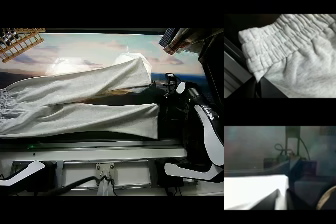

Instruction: Fold the clothes and pants, and hang the long-sleeved shirts on hangers.

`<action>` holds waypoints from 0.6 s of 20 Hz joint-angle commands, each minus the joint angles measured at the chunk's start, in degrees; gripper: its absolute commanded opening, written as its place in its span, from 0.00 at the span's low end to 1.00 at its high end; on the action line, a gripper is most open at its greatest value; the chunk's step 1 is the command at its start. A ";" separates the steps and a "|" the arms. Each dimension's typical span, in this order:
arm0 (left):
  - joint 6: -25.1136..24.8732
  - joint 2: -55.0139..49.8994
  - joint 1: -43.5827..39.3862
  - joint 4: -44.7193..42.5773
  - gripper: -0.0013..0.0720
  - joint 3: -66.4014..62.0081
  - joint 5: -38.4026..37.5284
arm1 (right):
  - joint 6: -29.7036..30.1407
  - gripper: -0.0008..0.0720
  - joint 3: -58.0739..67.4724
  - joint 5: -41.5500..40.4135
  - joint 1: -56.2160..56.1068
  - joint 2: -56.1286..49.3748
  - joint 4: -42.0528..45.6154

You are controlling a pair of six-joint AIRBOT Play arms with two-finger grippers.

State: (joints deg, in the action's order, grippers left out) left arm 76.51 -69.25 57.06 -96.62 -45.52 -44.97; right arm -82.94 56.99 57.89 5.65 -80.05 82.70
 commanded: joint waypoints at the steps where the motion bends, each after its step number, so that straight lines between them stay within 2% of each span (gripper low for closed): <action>1: 0.00 -0.02 0.15 1.46 0.06 0.00 1.25 | -0.15 0.51 -0.31 -1.20 0.02 0.70 -1.68; 5: 0.00 -0.02 0.13 4.33 0.06 0.00 1.29 | -0.20 0.51 4.31 -12.44 0.28 -0.94 -6.25; 12: 0.00 -0.02 -0.22 6.29 0.06 0.00 1.16 | -0.52 0.51 28.09 -3.82 1.09 -21.07 -15.08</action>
State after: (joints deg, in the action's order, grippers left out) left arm 76.51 -69.25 56.95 -91.15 -45.54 -43.77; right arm -83.15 76.99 50.61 6.63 -94.13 71.61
